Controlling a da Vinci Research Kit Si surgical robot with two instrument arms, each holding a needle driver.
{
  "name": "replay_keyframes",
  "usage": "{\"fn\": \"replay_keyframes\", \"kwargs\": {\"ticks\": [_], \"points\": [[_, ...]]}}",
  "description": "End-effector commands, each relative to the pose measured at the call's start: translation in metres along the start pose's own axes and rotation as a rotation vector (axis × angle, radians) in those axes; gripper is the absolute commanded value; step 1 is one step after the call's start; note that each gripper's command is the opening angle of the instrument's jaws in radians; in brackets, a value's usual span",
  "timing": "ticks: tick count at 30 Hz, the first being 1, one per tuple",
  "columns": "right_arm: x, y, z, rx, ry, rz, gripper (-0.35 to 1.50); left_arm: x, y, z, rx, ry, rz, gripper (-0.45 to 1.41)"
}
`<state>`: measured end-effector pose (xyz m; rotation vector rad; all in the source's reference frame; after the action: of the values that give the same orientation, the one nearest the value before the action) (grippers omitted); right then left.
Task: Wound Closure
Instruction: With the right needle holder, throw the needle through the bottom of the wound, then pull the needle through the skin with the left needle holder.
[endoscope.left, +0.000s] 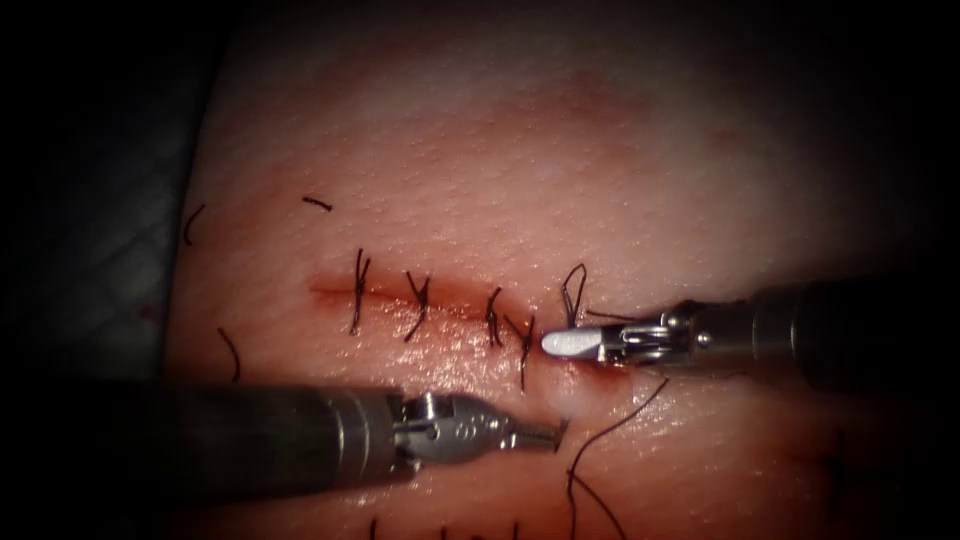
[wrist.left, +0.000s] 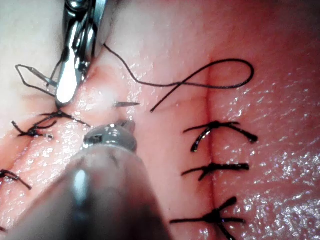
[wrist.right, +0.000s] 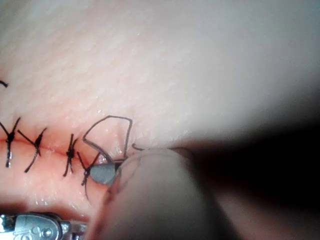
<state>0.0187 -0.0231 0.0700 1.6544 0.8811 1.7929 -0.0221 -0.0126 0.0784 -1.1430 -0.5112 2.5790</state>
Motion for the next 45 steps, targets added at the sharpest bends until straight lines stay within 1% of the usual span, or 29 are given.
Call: {"fn": "replay_keyframes", "kwargs": {"ticks": [1,2,3,4,5,6,7,8,9,10,13,15,16,17,18,19,21,23,24,26,30,31,32,33,34,36,39,42,45], "points": [[-0.0004,0.0002,0.0007,0.001,-0.001,-0.050,-0.35,-0.0001,0.0001,0.0007,0.000,-0.001,-0.001,-0.17],[-0.0004,0.0002,0.0007,0.001,-0.001,-0.050,-0.35,-0.0001,0.0001,0.0007,0.000,-0.001,-0.001,-0.17],[-0.0003,0.0000,0.0008,0.001,0.032,-0.065,-0.35,0.0000,0.0001,0.0007,0.000,-0.001,-0.001,-0.18],[0.0000,-0.0003,0.0008,0.005,0.075,-0.114,-0.35,0.0000,0.0002,0.0006,-0.001,0.000,-0.002,-0.18],[0.0006,-0.0009,0.0007,0.030,0.117,-0.228,0.22,0.0002,0.0001,0.0003,0.000,0.008,0.002,-0.18],[0.0008,-0.0011,0.0005,0.027,0.132,-0.272,0.47,0.0003,0.0001,0.0000,0.007,0.020,0.018,-0.17],[0.0011,-0.0013,0.0003,0.017,0.150,-0.315,0.64,0.0005,0.0000,-0.0004,0.005,0.052,0.049,-0.10],[0.0013,-0.0015,0.0001,0.012,0.166,-0.335,0.66,0.0006,-0.0002,-0.0007,0.002,0.077,0.076,-0.01],[0.0017,-0.0017,-0.0004,0.000,0.188,-0.360,0.69,0.0008,-0.0003,-0.0011,0.002,0.113,0.102,0.12],[0.0020,-0.0018,-0.0007,-0.008,0.197,-0.381,0.74,0.0009,-0.0005,-0.0014,0.001,0.138,0.112,0.19],[0.0032,-0.0020,-0.0020,-0.036,0.208,-0.448,0.88,0.0010,-0.0008,-0.0020,-0.019,0.201,0.165,0.34],[0.0041,-0.0020,-0.0030,-0.046,0.213,-0.465,0.96,0.0011,-0.0009,-0.0020,-0.019,0.236,0.226,0.36],[0.0046,-0.0019,-0.0034,-0.047,0.212,-0.466,0.98,0.0012,-0.0010,-0.0018,-0.038,0.268,0.249,0.46],[0.0050,-0.0018,-0.0038,-0.052,0.211,-0.473,0.98,0.0014,-0.0011,-0.0017,-0.057,0.297,0.272,0.59],[0.0055,-0.0017,-0.0043,-0.059,0.207,-0.474,0.98,0.0015,-0.0012,-0.0013,-0.084,0.329,0.300,0.84],[0.0059,-0.0017,-0.0047,-0.060,0.207,-0.474,0.98,0.0016,-0.0012,-0.0011,-0.091,0.347,0.315,0.98],[0.0067,-0.0015,-0.0056,-0.065,0.203,-0.477,0.96,0.0018,-0.0011,-0.0006,-0.097,0.380,0.347,1.06],[0.0073,-0.0013,-0.0063,-0.066,0.199,-0.480,0.91,0.0021,-0.0012,-0.0002,-0.112,0.395,0.372,1.06],[0.0076,-0.0010,-0.0068,-0.066,0.195,-0.483,0.88,0.0022,-0.0012,-0.0001,-0.112,0.397,0.383,1.04],[0.0079,-0.0007,-0.0076,-0.073,0.190,-0.492,0.83,0.0025,-0.0015,0.0001,-0.108,0.398,0.402,0.93],[0.0083,0.0000,-0.0092,-0.079,0.201,-0.482,0.74,0.0029,-0.0018,0.0008,-0.101,0.401,0.435,0.86],[0.0084,0.0002,-0.0101,-0.082,0.204,-0.479,0.68,0.0030,-0.0020,0.0012,-0.099,0.402,0.437,0.69],[0.0084,0.0003,-0.0110,-0.085,0.211,-0.469,0.46,0.0030,-0.0023,0.0015,-0.096,0.405,0.437,0.49],[0.0086,0.0002,-0.0117,-0.089,0.219,-0.463,0.34,0.0032,-0.0027,0.0019,-0.098,0.405,0.436,0.44],[0.0086,0.0002,-0.0117,-0.089,0.219,-0.463,0.34,0.0032,-0.0027,0.0019,-0.098,0.405,0.436,0.44],[0.0087,0.0002,-0.0123,-0.095,0.230,-0.463,0.22,0.0034,-0.0031,0.0025,-0.099,0.409,0.437,0.42],[0.0087,0.0002,-0.0130,-0.099,0.245,-0.465,0.12,0.0036,-0.0033,0.0035,-0.103,0.412,0.443,0.42],[0.0087,0.0002,-0.0134,-0.093,0.251,-0.466,0.12,0.0035,-0.0035,0.0043,-0.106,0.405,0.449,0.41],[0.0086,0.0002,-0.0136,-0.090,0.252,-0.460,0.12,0.0034,-0.0037,0.0049,-0.105,0.406,0.454,0.44]]}}
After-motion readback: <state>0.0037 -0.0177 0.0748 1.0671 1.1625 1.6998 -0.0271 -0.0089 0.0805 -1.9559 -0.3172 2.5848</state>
